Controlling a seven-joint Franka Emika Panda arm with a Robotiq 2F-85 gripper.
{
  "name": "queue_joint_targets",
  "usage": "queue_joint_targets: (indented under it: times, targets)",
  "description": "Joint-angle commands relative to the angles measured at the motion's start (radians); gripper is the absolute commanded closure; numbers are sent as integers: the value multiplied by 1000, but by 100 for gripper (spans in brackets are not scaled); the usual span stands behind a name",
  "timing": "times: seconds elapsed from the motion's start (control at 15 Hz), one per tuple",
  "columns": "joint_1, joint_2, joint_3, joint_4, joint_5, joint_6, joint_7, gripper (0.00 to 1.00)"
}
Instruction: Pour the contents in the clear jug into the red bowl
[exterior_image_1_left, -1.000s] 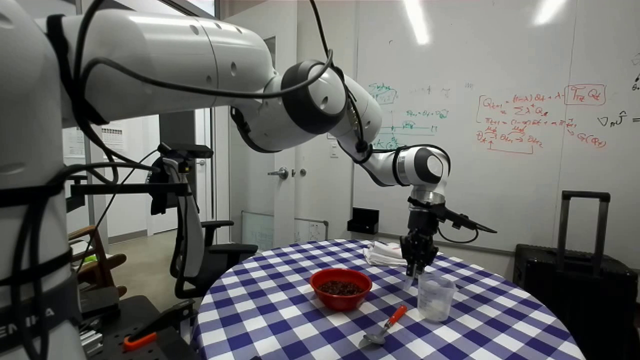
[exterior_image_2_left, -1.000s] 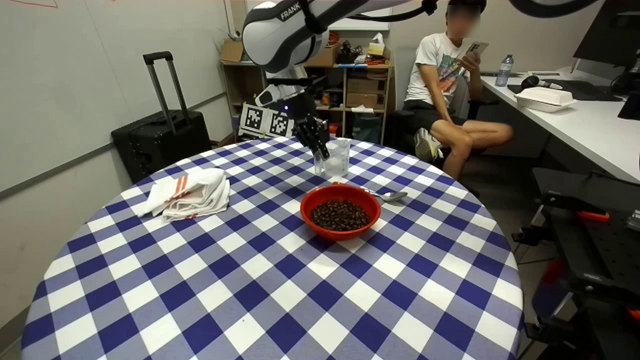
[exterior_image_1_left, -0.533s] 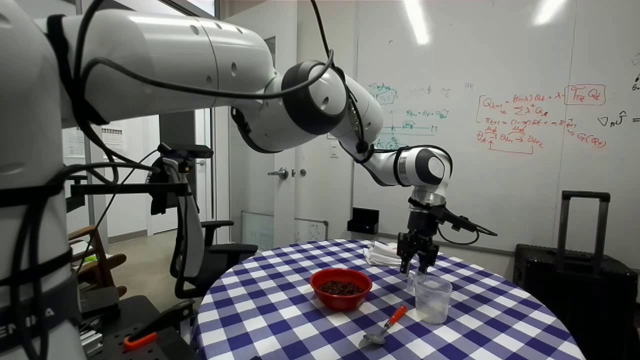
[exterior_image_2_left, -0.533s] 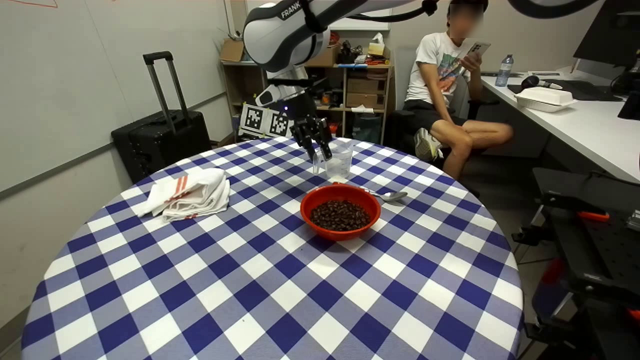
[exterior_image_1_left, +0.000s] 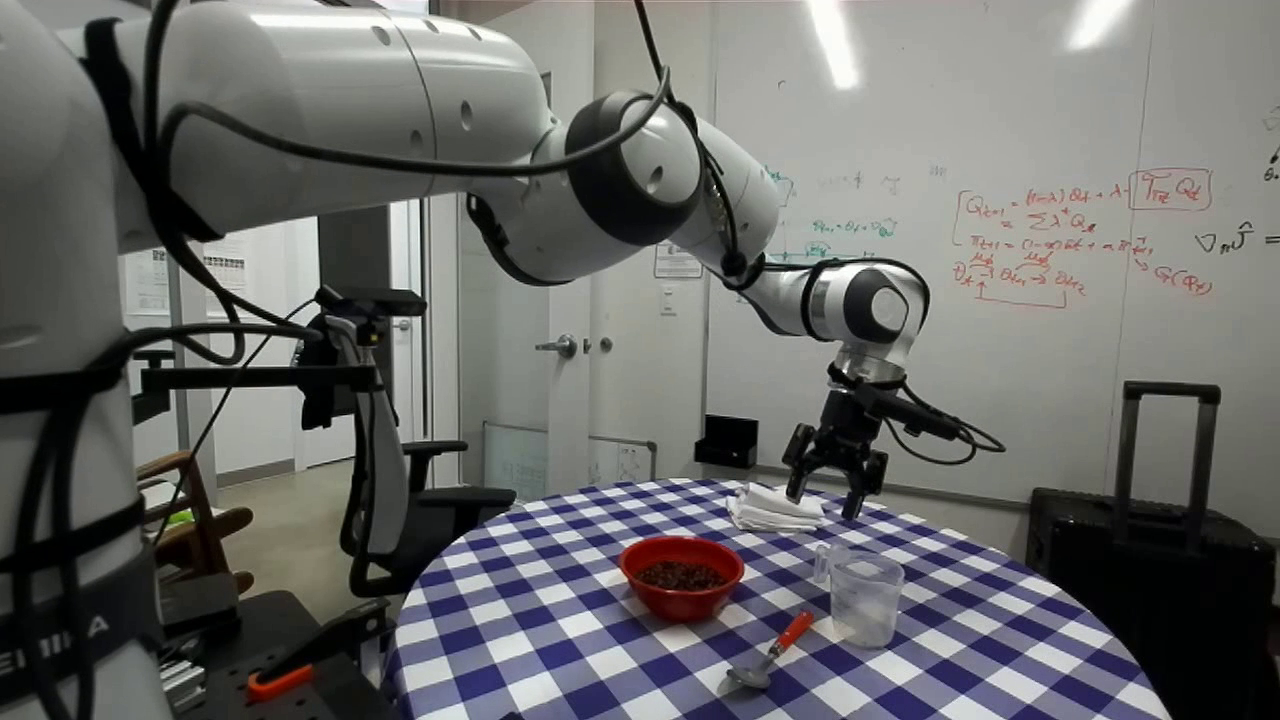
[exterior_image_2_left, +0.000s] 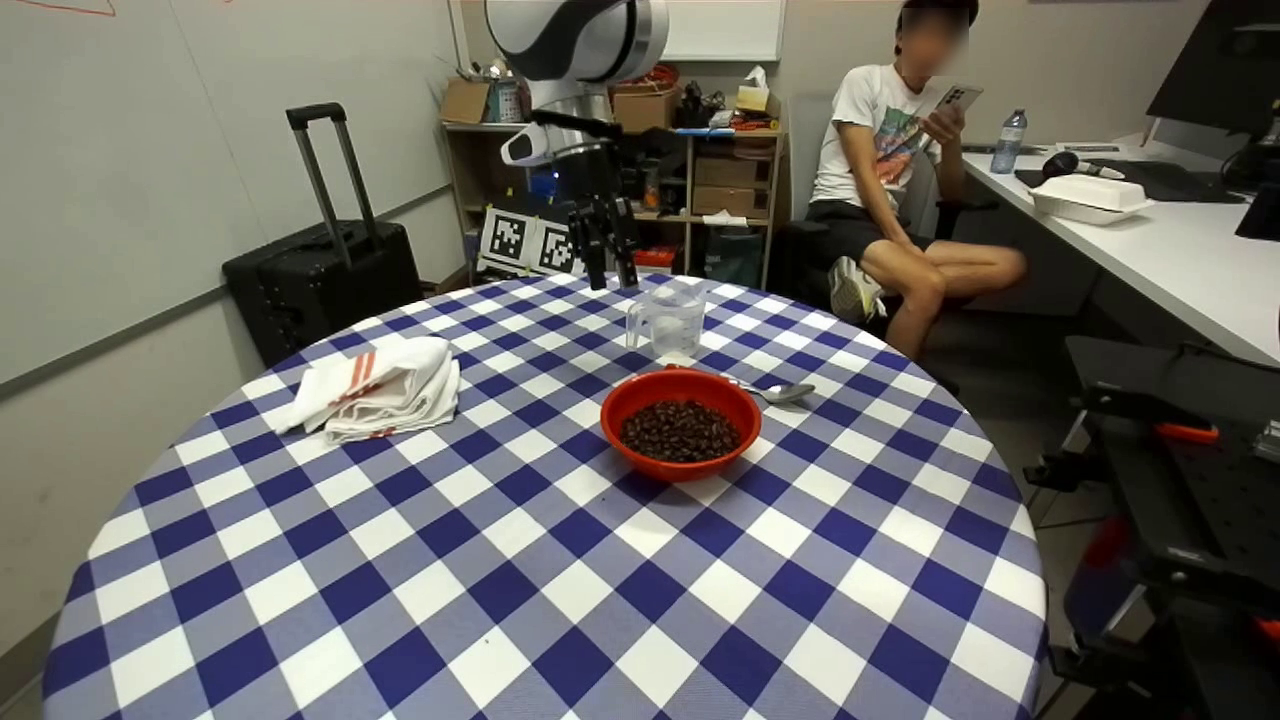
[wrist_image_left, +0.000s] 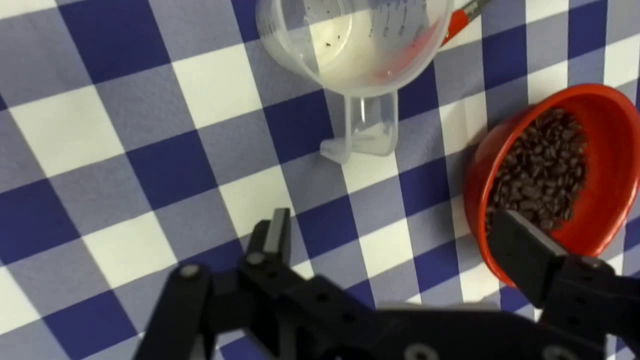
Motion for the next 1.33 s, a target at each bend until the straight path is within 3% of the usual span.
queue_joint_targets:
  times: [0.0, 0.27, 0.67, 0.93, 1.0, 1.27]
  targets:
    - [-5, -85, 3, -64, 67, 29, 152, 0]
    - [26, -177, -12, -153, 67, 64, 258, 0]
    - [112, -375, -72, -416, -4, 103, 317, 0]
    - [138, -503, -68, -586, 38, 141, 319, 0]
    - [68, -550, 54, -629, -45, 164, 361, 0]
    - [33, -677, 116, -811, -76, 259, 494, 0]
